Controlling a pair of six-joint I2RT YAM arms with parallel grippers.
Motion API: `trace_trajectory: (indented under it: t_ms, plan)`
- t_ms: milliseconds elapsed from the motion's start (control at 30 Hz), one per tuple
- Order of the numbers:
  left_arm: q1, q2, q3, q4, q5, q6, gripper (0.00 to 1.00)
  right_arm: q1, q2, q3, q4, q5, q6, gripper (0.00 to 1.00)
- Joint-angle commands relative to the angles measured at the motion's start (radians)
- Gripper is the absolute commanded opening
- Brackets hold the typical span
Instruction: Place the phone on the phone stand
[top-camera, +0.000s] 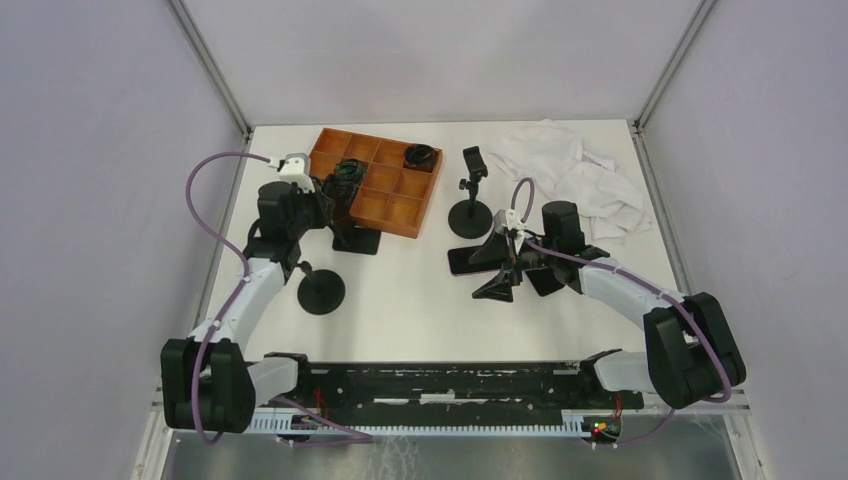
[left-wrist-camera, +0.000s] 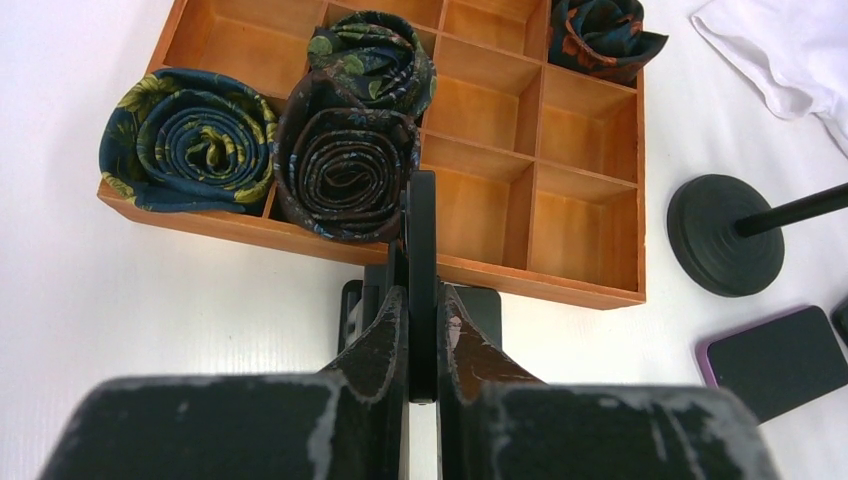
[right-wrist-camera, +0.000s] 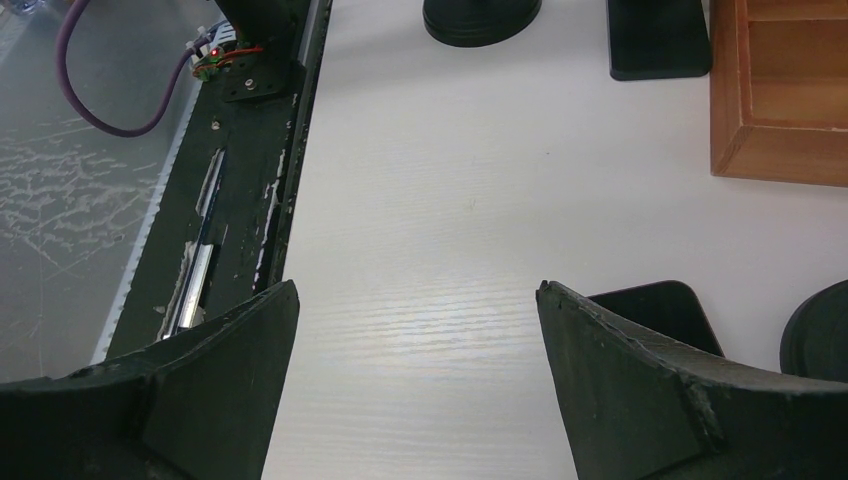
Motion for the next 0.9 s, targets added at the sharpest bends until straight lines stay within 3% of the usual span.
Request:
trace_trajectory:
  t_ms: [0, 867]
  plan:
    - [0.011, 0.005, 0.003, 0.047, -0.044, -0.015, 0.02, -0.002, -0.011, 0.013, 0.008, -0.027, -0.016, 0.95]
    - [0.024, 0.018, -0.045, 0.133, 0.002, -0.034, 0.05, -0.003, -0.023, 0.014, 0.007, -0.037, -0.018, 0.95]
